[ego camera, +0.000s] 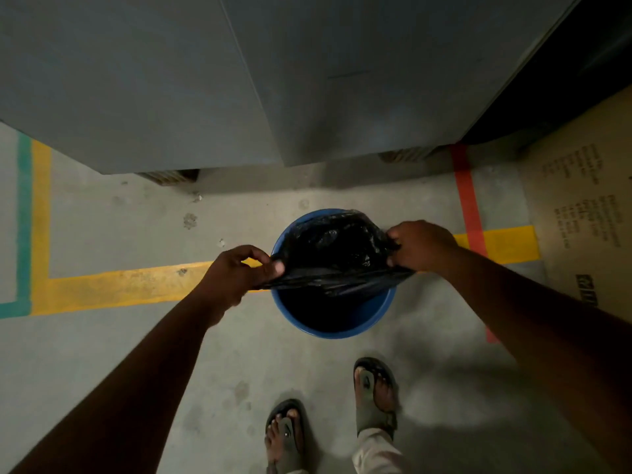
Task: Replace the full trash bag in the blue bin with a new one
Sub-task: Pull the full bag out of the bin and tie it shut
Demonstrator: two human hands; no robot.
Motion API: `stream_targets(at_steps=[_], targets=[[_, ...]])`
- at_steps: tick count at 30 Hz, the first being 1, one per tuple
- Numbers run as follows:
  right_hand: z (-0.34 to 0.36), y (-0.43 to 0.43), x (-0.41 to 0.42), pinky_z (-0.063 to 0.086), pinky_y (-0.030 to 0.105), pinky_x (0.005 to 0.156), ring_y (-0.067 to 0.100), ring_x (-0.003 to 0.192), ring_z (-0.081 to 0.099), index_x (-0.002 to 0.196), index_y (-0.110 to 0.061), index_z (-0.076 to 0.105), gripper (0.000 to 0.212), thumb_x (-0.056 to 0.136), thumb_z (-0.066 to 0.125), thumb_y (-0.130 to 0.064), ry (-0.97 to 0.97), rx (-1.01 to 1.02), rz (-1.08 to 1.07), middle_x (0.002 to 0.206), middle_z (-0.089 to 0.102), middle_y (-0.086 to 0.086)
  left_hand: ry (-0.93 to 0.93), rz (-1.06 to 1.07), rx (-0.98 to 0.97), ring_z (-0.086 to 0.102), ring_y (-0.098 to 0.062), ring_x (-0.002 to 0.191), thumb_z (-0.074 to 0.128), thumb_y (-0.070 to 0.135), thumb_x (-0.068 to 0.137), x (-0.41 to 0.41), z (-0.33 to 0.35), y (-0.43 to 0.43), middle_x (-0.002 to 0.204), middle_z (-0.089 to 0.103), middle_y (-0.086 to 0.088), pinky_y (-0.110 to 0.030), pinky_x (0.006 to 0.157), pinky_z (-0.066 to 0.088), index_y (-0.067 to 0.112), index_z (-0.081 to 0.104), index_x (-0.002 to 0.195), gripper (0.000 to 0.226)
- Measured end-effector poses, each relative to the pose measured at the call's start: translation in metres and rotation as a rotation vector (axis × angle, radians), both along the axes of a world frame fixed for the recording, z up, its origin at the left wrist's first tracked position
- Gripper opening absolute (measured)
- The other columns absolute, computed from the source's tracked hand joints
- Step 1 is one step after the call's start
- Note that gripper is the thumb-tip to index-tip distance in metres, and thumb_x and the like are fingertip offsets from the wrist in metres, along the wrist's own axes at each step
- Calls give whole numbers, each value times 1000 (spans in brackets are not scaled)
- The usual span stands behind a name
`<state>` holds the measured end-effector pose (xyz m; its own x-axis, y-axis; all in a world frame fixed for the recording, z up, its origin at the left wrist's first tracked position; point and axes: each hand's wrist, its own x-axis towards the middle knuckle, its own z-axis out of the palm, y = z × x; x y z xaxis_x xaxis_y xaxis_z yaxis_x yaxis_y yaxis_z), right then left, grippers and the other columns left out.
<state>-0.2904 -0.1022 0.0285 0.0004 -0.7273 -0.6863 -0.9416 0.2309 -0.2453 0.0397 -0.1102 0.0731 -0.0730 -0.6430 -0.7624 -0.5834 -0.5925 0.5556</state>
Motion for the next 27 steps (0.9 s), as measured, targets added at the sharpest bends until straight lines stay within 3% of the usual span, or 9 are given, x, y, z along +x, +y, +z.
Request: stream_targets(at_steps=[3,7,10,16,18,20,24,26,27], targets=[[10,-2,-10,55,35,73,31,85,65,85,-22,71,17,76,57,-25,13,-194,-229,92,71,6,-214,-174,-206,51,-18,51,69,17,88,11,-1,-6,59,59,-4,-22,47,42,23,72,84,7],[16,28,-34,51,38,69,30,74,65,73,-10,70,18,74,53,-12,-243,-390,-603,72,68,11,-53,335,-114,64,-30,67,53,3,95,32,14,1,78,64,-18,-40,61,60,5,67,90,15],[8,73,-43,46,33,68,33,74,63,64,-8,69,18,63,50,-10,-278,-431,-610,69,65,13,-112,416,-103,65,-28,70,54,-8,87,46,10,20,79,60,-16,-34,54,61,-3,63,80,13],[-13,117,-54,54,34,65,21,67,66,57,-29,71,42,63,69,12,-419,104,-514,62,69,-4,-293,131,320,70,-35,91,68,2,83,56,-2,46,97,71,-25,-45,88,58,1,74,83,7],[8,106,-53,52,24,66,16,75,66,81,-24,73,37,52,85,-5,-483,408,-398,80,72,0,-242,46,411,61,-32,107,66,19,87,52,4,41,116,66,-16,-45,94,50,8,73,97,17],[24,85,-52,51,27,74,18,87,66,98,-14,71,64,42,95,-36,-502,577,-321,96,71,7,-265,-81,415,53,-28,116,69,43,83,43,6,28,126,58,-9,-41,96,38,10,69,107,41],[22,40,-29,32,30,60,19,68,46,75,-7,54,59,61,80,-58,-396,221,-762,67,43,6,-226,158,255,48,-32,126,76,63,70,7,-17,2,141,46,-15,-40,94,36,10,36,143,99],[4,36,-14,41,31,63,21,74,54,97,-10,53,89,45,79,-76,-376,252,-830,80,55,7,-196,264,252,41,-38,135,78,63,68,-12,-36,0,155,34,-19,-42,96,40,10,14,154,120],[-1,40,-5,47,34,72,25,92,62,120,-11,54,103,45,79,-77,-369,319,-860,107,64,12,-207,261,276,43,-41,134,80,62,66,-18,-44,2,156,32,-20,-43,95,44,10,8,155,126]])
